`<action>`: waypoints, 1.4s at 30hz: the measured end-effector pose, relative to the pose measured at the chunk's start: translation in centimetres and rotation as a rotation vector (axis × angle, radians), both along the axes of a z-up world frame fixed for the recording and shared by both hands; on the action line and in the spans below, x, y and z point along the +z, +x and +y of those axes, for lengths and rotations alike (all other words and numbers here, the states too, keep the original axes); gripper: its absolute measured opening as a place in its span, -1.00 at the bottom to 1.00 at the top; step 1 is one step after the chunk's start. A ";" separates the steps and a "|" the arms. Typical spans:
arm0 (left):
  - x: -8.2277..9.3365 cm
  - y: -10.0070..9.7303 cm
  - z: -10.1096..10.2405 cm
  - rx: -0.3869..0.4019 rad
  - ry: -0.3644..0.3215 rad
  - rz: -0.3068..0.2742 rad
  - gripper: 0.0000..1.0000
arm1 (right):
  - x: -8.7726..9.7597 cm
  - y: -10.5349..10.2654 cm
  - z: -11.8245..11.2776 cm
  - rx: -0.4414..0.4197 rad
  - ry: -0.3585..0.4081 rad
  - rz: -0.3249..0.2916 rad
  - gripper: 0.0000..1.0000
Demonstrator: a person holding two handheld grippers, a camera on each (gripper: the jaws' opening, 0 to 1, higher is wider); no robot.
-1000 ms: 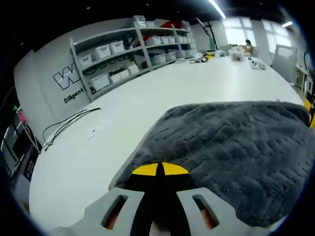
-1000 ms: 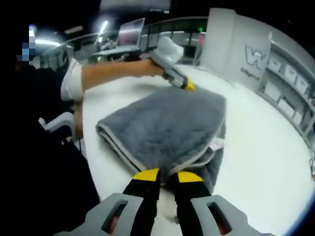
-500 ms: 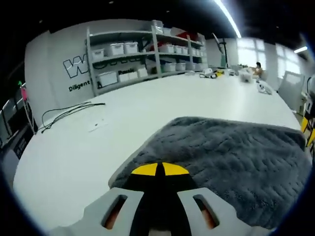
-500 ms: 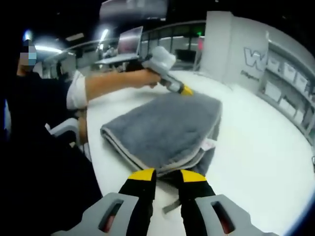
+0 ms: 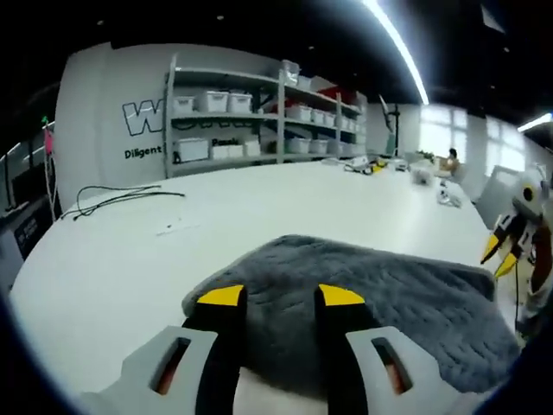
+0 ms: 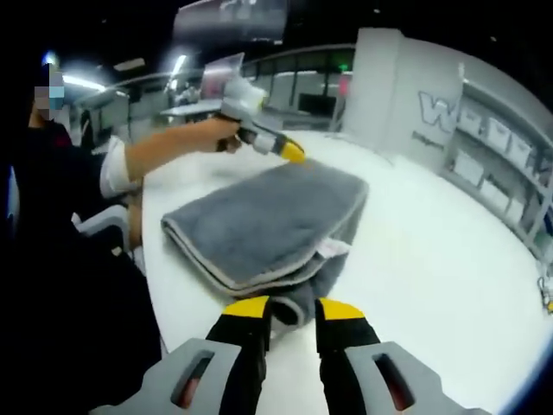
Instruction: Open the folded towel by lifting each exposed corner and separating the folded layers until the towel lies flat within the target outline without major curled edges
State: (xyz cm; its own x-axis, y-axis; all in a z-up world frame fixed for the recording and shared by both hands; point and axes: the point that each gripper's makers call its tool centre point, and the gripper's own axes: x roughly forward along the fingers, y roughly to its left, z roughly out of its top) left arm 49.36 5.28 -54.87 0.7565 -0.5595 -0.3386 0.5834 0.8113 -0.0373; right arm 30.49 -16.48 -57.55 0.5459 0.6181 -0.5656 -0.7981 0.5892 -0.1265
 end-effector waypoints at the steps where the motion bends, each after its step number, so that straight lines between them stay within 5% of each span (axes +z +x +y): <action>1: 0.1 -0.8 -0.1 0.002 0.006 0.001 -0.35 | 0.2 0.2 0.0 0.002 -0.005 -0.024 -0.65; 4: 0.3 -3.0 -0.2 -0.004 0.036 -0.027 -0.36 | 0.5 0.5 0.0 -0.003 -0.001 -0.031 -0.65; 12: -0.1 -5.6 -0.2 -0.061 -0.034 0.063 -0.16 | 0.2 0.8 -0.1 0.002 -0.033 -0.059 -0.64; 22: -1.9 -8.9 0.3 -0.037 -0.028 0.105 0.07 | -0.5 1.1 -0.2 0.008 -0.036 -0.052 -0.62; 29: -3.6 -10.3 -0.4 -0.059 -0.013 0.145 0.07 | -1.4 0.8 0.0 -0.001 -0.034 -0.048 -0.62; 42: -4.6 -12.2 -1.6 -0.071 -0.091 0.206 -0.15 | -1.8 0.2 0.7 0.019 -0.025 -0.047 -0.73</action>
State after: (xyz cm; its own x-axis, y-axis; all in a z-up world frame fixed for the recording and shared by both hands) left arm 37.11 3.71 -59.43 0.6344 -0.6443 -0.4271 0.6115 0.7563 -0.2325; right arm 30.65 -15.83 -59.37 0.5605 0.6142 -0.5555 -0.8019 0.5702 -0.1786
